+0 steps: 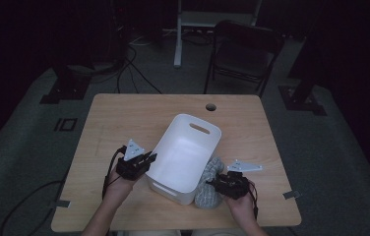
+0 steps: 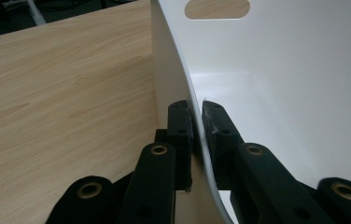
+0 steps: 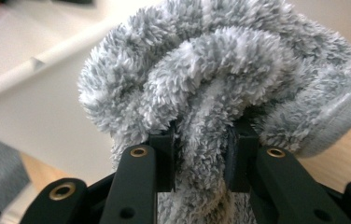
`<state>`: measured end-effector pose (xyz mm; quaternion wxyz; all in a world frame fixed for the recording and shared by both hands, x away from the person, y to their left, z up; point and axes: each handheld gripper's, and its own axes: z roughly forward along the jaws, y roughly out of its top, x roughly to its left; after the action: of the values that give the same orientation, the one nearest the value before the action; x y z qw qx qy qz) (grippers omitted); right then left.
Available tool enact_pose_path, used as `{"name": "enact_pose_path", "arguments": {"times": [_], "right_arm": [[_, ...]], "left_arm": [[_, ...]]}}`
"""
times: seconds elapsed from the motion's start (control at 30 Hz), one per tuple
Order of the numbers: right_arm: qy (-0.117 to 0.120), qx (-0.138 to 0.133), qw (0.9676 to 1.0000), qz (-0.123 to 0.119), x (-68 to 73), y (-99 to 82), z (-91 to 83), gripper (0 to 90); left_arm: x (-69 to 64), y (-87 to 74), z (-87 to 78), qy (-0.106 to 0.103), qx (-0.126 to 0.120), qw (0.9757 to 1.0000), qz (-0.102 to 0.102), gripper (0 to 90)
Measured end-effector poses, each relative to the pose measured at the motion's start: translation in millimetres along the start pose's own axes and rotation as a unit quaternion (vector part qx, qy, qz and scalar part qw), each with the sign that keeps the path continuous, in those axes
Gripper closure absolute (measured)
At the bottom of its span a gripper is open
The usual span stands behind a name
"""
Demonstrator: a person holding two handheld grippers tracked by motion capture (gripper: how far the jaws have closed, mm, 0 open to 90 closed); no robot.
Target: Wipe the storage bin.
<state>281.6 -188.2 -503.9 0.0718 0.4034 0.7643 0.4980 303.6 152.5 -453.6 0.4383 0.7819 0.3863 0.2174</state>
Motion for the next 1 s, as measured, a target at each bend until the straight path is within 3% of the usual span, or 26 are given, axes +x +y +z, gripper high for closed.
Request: {"name": "enact_pose_path", "arguments": {"times": [0.13,0.3,0.43,0.47,0.53,0.67,0.73,0.87,1.0], "right_arm": [[-0.008,0.024,0.9996,0.01,-9.6,-6.0,9.5,69.9],[-0.025,0.069,0.997,0.026,-23.5,-16.3,26.3,69.8],[-0.018,0.071,0.9966,0.038,-28.1,-17.2,27.4,69.9],[-0.017,0.069,0.9968,0.038,-27.9,-16.3,26.2,69.9],[-0.017,0.058,0.9976,0.034,-27.6,-12.6,19.8,69.8],[-0.015,0.017,0.9992,0.033,-26.1,-0.9,-5.0,69.8],[-0.016,0.003,0.9993,0.034,-26.0,3.5,-18.4,69.7],[-0.026,-0.016,0.9988,0.038,-28.9,5.6,-40.7,69.7],[-0.031,-0.019,0.9981,0.049,-31.2,-0.1,-53.5,69.6]], "left_arm": [[0.5,-0.1,-0.1,0.0,0.0,1.0,0.001,82.2],[0.7,0.3,0.0,0.005,0.001,1.0,-0.003,82.3],[1.5,-0.8,0.2,0.006,-0.006,0.9999,-0.007,77.4],[1.9,-1.5,-0.1,-0.006,-0.01,0.9999,-0.003,72.4],[2.9,-0.9,-0.8,-0.025,-0.012,0.9996,-0.011,60.3],[4.9,3.5,-7.2,-0.049,-0.02,0.9981,-0.032,51.7],[4.6,4.4,-10.9,-0.05,-0.015,0.9981,-0.033,50.9],[1.8,1.6,-18.5,-0.059,-0.015,0.9966,-0.057,47.5],[-12.5,1.1,-28.2,-0.063,-0.009,0.9969,-0.047,45.6]]}}
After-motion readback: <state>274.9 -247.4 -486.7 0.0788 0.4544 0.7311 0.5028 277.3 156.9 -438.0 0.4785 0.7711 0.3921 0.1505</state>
